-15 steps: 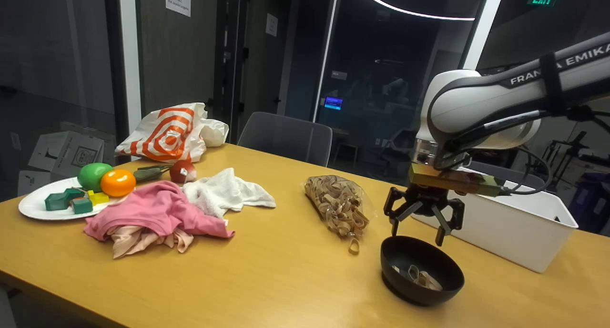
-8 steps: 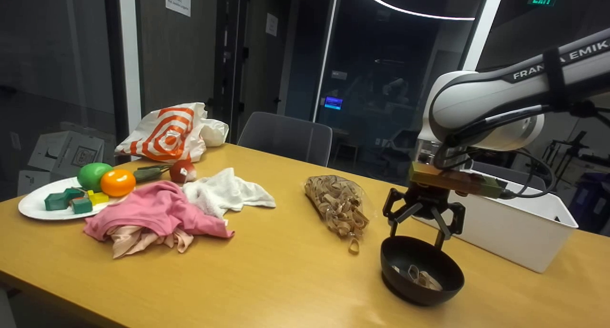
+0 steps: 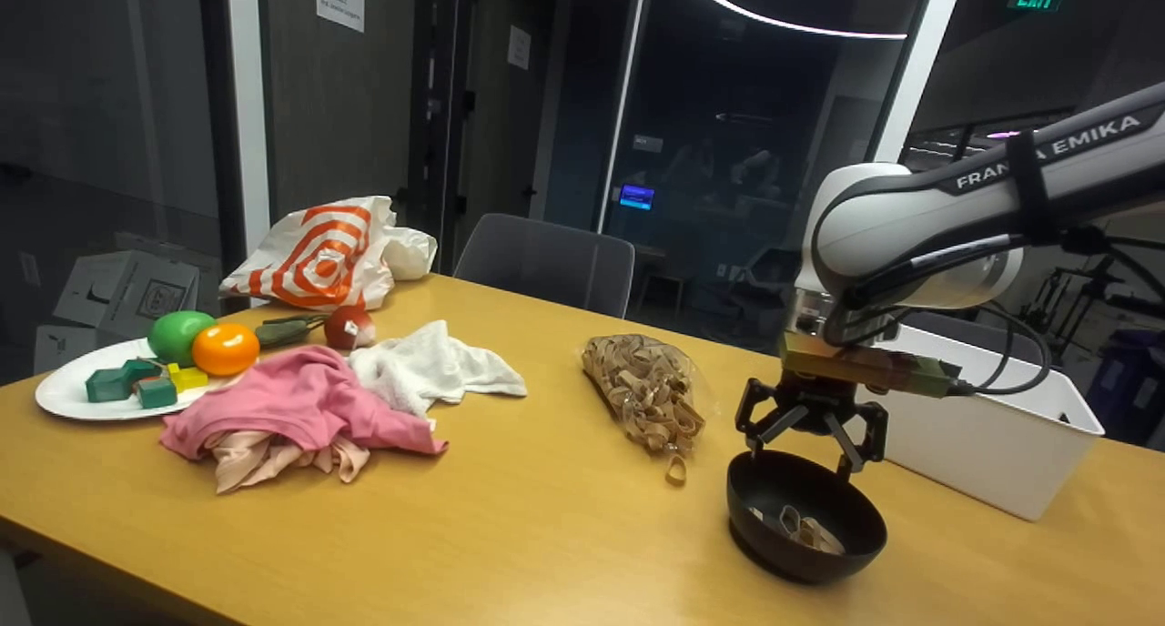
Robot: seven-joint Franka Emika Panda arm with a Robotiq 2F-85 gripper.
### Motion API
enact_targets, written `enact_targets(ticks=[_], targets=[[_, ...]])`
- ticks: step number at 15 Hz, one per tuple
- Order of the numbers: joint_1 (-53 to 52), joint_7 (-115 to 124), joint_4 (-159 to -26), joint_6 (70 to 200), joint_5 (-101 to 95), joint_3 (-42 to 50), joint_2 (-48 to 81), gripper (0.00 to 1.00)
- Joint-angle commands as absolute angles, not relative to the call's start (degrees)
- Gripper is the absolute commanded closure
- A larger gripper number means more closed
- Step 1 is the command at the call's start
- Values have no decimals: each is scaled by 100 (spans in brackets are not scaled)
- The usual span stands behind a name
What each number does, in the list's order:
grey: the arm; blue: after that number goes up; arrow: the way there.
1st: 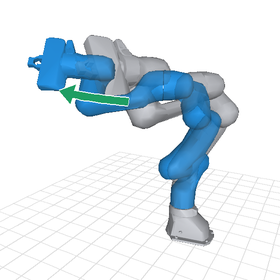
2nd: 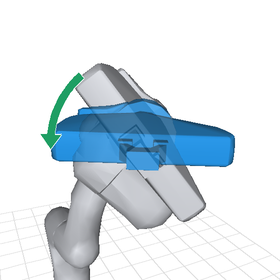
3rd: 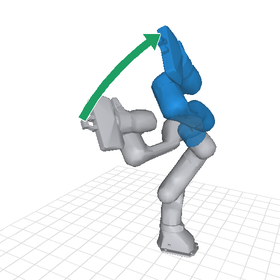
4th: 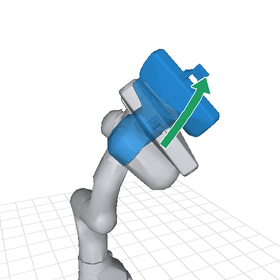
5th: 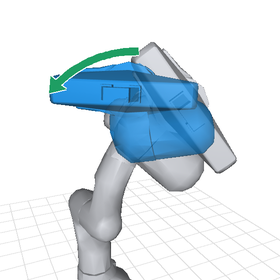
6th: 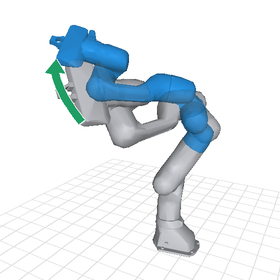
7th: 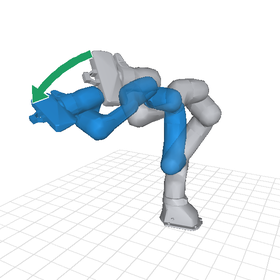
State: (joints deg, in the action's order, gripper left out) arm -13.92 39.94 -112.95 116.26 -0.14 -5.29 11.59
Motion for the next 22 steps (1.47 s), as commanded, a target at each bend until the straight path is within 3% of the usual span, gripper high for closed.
enact_targets(ticks=[1, 16, 17, 18, 22], targets=[[-1242, 4047, -11259, 11647, -9, -497, 1310, 0], [-1174, 4206, -12159, 12478, 564, -506, 1429, 0], [-1173, 4209, -12169, 12543, 565, -506, 1420, 25], [-1172, 4155, -12184, 12601, 568, -518, 1404, 26], [-1174, 4158, -12152, 12651, 579, -534, 1345, 58]])
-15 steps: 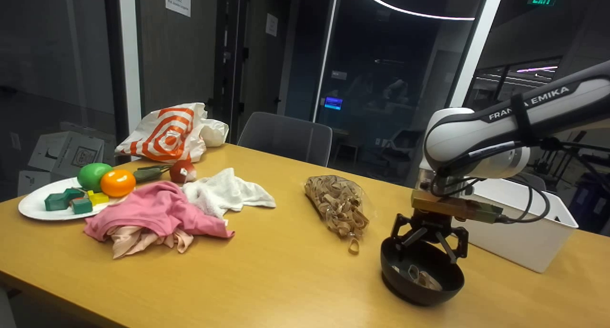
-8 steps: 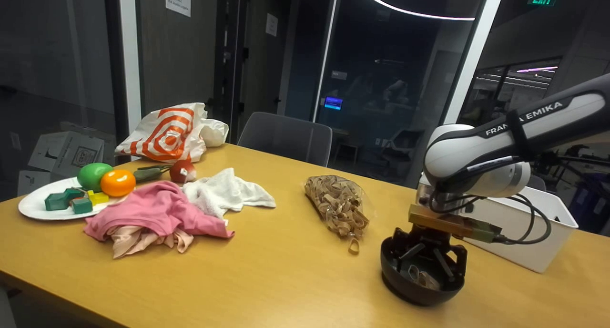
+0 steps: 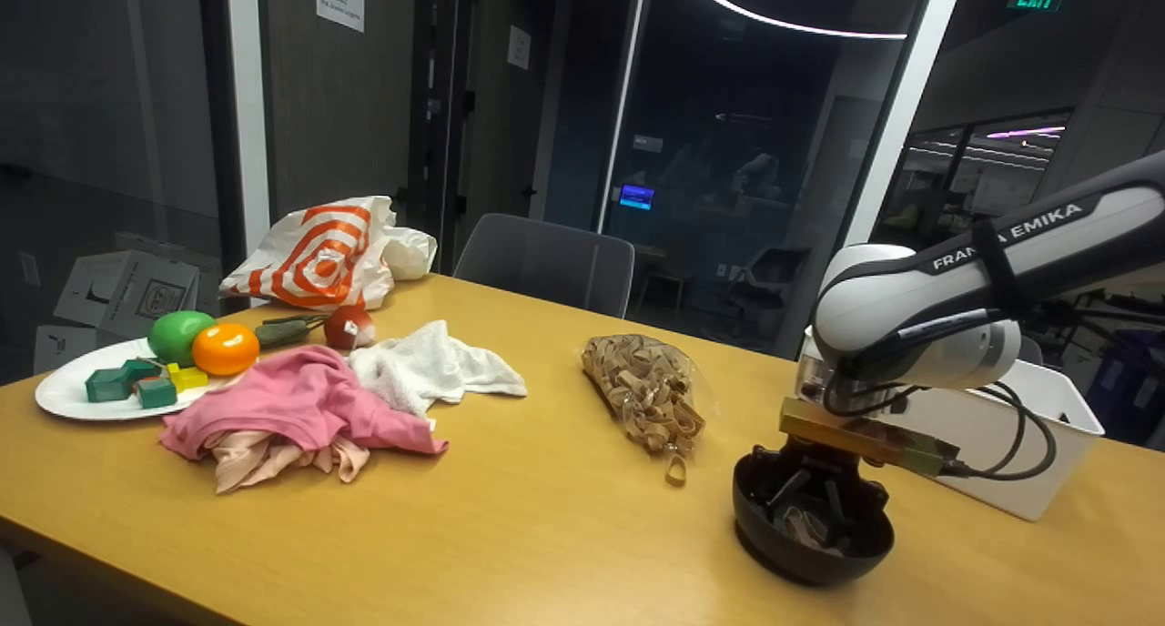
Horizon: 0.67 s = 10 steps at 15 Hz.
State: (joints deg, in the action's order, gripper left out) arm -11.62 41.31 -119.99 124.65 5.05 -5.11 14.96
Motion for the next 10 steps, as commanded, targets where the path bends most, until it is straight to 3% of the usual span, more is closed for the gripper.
enact_targets(ticks=[1, 6, 10], targets=[[-1172, 4149, -12145, 12678, 580, -540, 1337, 64], [-1178, 4186, -12066, 12803, 530, -528, 1475, 100], [-1179, 4238, -11986, 13108, 445, -477, 1797, 99]])
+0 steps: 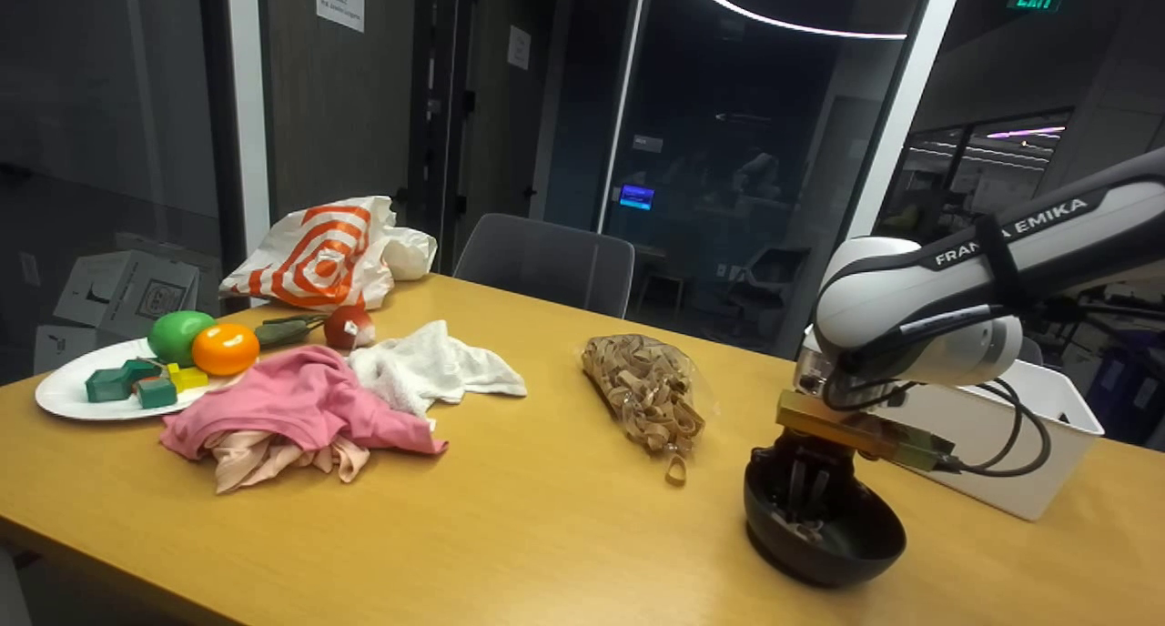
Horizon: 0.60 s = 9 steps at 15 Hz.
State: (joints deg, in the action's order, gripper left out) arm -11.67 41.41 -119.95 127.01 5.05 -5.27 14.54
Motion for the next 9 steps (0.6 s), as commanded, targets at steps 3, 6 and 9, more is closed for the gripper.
enact_targets(ticks=[3, 6, 9], targets=[[-1198, 4385, -11894, 13140, 313, -409, 1856, 99], [-1251, 4602, -11874, 12998, -34, -335, 1698, 99], [-1256, 4764, -11740, 12743, -365, -323, 1655, 99]])
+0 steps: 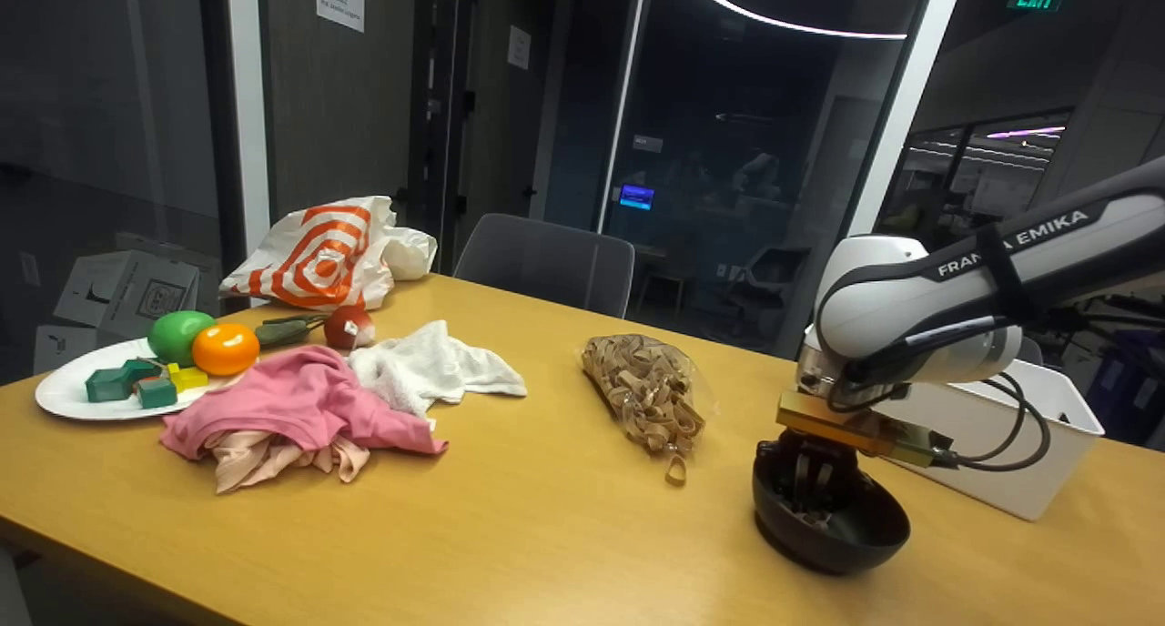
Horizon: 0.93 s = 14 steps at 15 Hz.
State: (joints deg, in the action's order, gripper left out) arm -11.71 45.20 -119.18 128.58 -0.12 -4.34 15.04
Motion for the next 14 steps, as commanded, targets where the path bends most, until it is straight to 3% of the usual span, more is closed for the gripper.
enact_targets(ticks=[1, 14], targets=[[-1268, 4822, -11712, 12704, -489, -316, 1634, 99], [-1283, 5414, -11743, 12447, -1681, -353, 758, 99]])
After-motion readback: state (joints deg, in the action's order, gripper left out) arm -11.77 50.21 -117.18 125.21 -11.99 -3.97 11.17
